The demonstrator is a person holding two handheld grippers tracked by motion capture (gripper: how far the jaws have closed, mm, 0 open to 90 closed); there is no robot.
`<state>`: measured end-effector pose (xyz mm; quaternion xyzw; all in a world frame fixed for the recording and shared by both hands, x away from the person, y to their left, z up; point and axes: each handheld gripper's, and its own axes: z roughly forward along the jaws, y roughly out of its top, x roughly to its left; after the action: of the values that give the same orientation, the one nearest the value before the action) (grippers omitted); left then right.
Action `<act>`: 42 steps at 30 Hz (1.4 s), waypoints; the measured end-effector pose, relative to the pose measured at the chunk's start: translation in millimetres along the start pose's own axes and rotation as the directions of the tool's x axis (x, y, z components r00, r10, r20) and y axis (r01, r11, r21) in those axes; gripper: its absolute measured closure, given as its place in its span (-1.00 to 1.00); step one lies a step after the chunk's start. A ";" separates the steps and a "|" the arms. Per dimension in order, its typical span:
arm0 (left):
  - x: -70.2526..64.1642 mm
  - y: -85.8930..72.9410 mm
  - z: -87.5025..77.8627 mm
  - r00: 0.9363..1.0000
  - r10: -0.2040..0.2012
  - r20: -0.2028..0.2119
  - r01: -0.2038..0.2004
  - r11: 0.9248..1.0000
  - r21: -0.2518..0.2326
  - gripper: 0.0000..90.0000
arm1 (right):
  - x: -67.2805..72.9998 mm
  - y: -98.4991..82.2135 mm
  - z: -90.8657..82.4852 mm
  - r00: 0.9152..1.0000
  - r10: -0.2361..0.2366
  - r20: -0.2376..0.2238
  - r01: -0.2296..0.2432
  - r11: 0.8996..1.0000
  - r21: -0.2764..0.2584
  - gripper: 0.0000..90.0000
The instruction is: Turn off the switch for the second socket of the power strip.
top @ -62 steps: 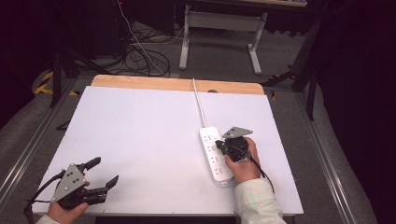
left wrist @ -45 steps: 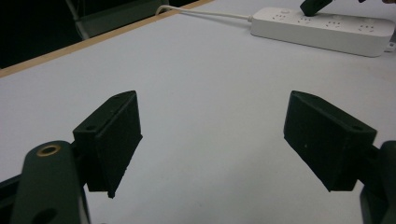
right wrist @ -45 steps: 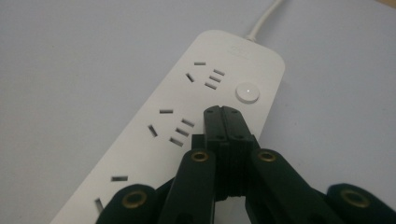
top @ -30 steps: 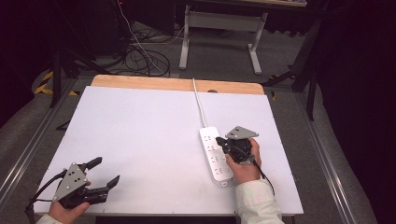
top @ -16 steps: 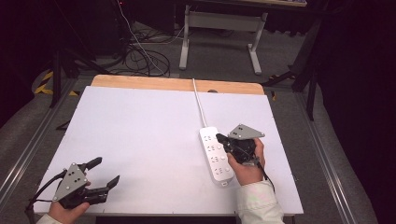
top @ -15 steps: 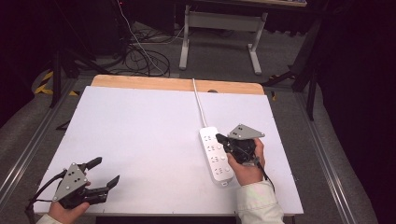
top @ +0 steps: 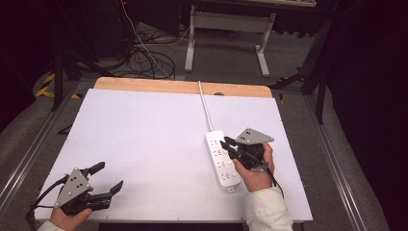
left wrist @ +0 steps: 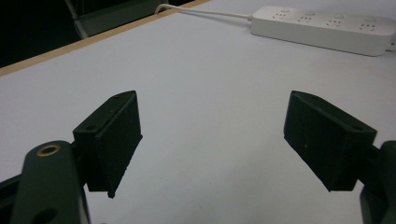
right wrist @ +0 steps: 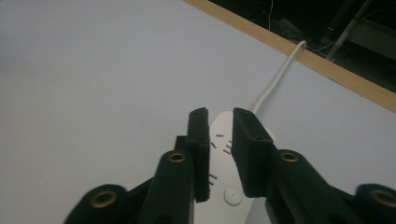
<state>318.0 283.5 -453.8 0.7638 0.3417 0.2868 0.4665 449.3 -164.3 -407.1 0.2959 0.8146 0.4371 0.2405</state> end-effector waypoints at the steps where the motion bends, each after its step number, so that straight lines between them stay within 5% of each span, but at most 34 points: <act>1: 0.1 0.1 -0.1 1.000 0.003 0.002 -0.003 1.000 0.001 -0.56 | -0.1 0.3 -0.8 1.000 0.002 0.003 -0.002 1.000 -0.006 0.47; 10: 0.1 0.1 -1.0 1.000 -0.003 0.002 0.003 1.000 -0.003 -0.56 | 0.0 6.3 -15.6 1.000 0.013 -0.024 -0.014 0.998 -0.064 -0.20; 15: 0.1 0.3 -0.6 1.000 -0.005 0.005 0.005 1.000 -0.001 -0.56 | 2.6 7.7 -24.0 1.000 -0.001 0.002 0.001 0.997 -0.080 -0.47; 25: 0.6 0.1 -1.0 1.000 -0.009 0.007 0.009 1.000 -0.004 -0.56 | 4.0 5.7 -42.2 0.998 -0.010 -0.064 0.004 0.995 -0.099 -0.59; 28: 0.6 0.1 -0.8 1.000 -0.012 0.006 0.012 1.000 -0.004 -0.56 | 3.0 2.3 -48.3 0.996 -0.007 -0.093 -0.001 0.996 -0.091 -0.45; 29: 0.6 0.1 -0.8 1.000 -0.011 0.006 0.011 1.000 -0.004 -0.56 | 3.3 0.8 -49.9 0.997 0.008 -0.072 -0.014 0.996 -0.090 -0.87; 31: 0.4 0.0 -0.7 1.000 -0.011 0.005 0.011 1.000 -0.004 -0.56 | 2.7 -1.8 -52.0 0.999 0.037 -0.013 -0.038 0.997 -0.068 -0.68; 32: 0.3 0.1 -0.7 1.000 -0.010 0.005 0.010 1.000 -0.003 -0.56 | 1.9 -3.6 -53.7 0.999 0.043 -0.011 -0.044 0.997 -0.069 -0.73; 33: 0.3 0.1 -0.8 1.000 -0.010 0.005 0.010 1.000 -0.004 -0.56 | 1.0 -5.9 -55.5 0.999 0.044 -0.020 -0.045 0.996 -0.076 -0.96; 35: 0.5 0.1 -0.9 1.000 -0.011 0.005 0.011 1.000 -0.004 -0.56 | -0.1 -11.0 -59.5 0.998 0.043 -0.036 -0.046 0.996 -0.082 -0.82; 38: 0.7 0.0 -0.9 1.000 -0.012 0.005 0.012 1.000 -0.003 -0.56 | -1.2 -20.0 -64.0 0.997 0.051 -0.055 -0.055 0.996 -0.071 -0.97; 42: 0.9 0.2 -1.6 1.000 -0.011 0.002 0.011 1.000 -0.005 -0.56 | -5.4 -35.8 -70.1 0.994 0.073 -0.086 -0.080 0.994 -0.077 -0.88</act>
<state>317.4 285.0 -452.8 0.7610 0.3446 0.2841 0.4706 397.8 -223.8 -401.7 0.2987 0.7937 0.4902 0.2010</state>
